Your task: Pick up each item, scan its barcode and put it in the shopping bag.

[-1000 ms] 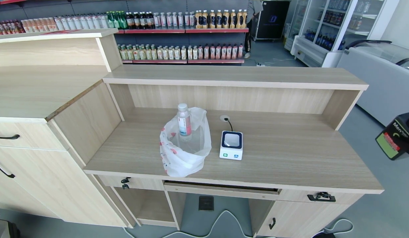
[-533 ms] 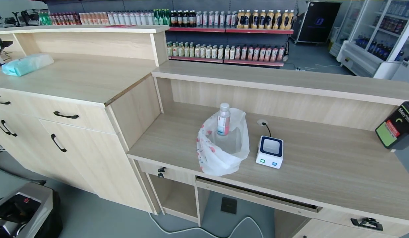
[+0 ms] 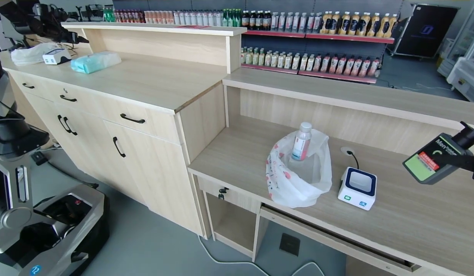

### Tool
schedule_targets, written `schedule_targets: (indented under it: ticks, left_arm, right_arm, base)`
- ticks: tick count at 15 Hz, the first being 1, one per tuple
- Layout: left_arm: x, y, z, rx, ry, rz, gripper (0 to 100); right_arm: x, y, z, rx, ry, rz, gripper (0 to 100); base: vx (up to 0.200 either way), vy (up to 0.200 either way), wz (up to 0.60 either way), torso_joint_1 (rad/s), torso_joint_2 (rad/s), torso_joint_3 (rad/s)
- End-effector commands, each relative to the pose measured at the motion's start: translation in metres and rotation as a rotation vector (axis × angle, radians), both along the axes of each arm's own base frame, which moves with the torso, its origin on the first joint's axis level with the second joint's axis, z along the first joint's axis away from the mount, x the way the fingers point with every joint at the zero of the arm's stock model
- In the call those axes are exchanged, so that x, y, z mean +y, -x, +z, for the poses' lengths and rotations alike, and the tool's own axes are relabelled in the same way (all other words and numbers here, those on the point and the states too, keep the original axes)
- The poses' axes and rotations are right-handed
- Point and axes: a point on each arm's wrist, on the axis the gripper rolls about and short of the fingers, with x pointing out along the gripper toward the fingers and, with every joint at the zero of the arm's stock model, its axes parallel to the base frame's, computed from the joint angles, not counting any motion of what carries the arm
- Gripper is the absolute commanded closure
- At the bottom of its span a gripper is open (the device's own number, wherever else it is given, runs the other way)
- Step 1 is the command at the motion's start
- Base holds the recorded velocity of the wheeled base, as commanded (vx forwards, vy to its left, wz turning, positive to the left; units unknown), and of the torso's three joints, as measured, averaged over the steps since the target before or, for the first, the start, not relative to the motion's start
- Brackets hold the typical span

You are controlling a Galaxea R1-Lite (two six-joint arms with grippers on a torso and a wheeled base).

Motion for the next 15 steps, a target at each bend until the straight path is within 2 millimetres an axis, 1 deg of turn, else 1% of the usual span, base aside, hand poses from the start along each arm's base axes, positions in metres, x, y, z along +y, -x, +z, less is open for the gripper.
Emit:
schedule_targets:
  ticks: [1, 2, 3, 6, 8, 10, 13, 15]
  left_arm:
    - [0.0, 0.0, 0.0, 0.001, 0.0, 0.0, 0]
    - [0.0, 0.0, 0.0, 0.001, 0.0, 0.0, 0]
    - [0.0, 0.0, 0.0, 0.001, 0.0, 0.0, 0]
    - [0.0, 0.0, 0.0, 0.001, 0.0, -0.002, 0]
    - [0.0, 0.0, 0.0, 0.001, 0.0, 0.0, 0]
    - [0.0, 0.0, 0.0, 0.001, 0.0, 0.0, 0]
    - [0.0, 0.0, 0.0, 0.001, 0.0, 0.0, 0]
    - [0.0, 0.0, 0.0, 0.001, 0.0, 0.0, 0]
  right_arm:
    - [-0.031, -0.019, -0.025, 0.068, -0.084, -0.005, 100]
    - [-0.035, -0.022, -0.027, 0.072, -0.092, -0.003, 100]
    - [-0.046, -0.035, -0.034, 0.079, -0.125, 0.022, 100]
    - [-0.058, -0.053, -0.042, 0.082, -0.157, 0.057, 100]
    - [-0.058, -0.057, -0.049, 0.075, -0.204, 0.138, 100]
    - [-0.056, -0.065, -0.054, 0.084, -0.216, 0.17, 100]
    - [-0.046, -0.077, -0.057, 0.09, -0.213, 0.214, 100]
    - [-0.04, -0.082, -0.06, 0.096, -0.213, 0.24, 100]
  base:
    - [0.0, 0.0, 0.0, 0.0, 0.0, 0.0]
    - [0.0, 0.0, 0.0, 0.0, 0.0, 0.0]
    - [0.0, 0.0, 0.0, 0.0, 0.0, 0.0]
    - [0.0, 0.0, 0.0, 0.0, 0.0, 0.0]
    - [0.0, 0.0, 0.0, 0.0, 0.0, 0.0]
    - [0.0, 0.0, 0.0, 0.0, 0.0, 0.0]
    - [0.0, 0.0, 0.0, 0.0, 0.0, 0.0]
    - [0.0, 0.0, 0.0, 0.0, 0.0, 0.0]
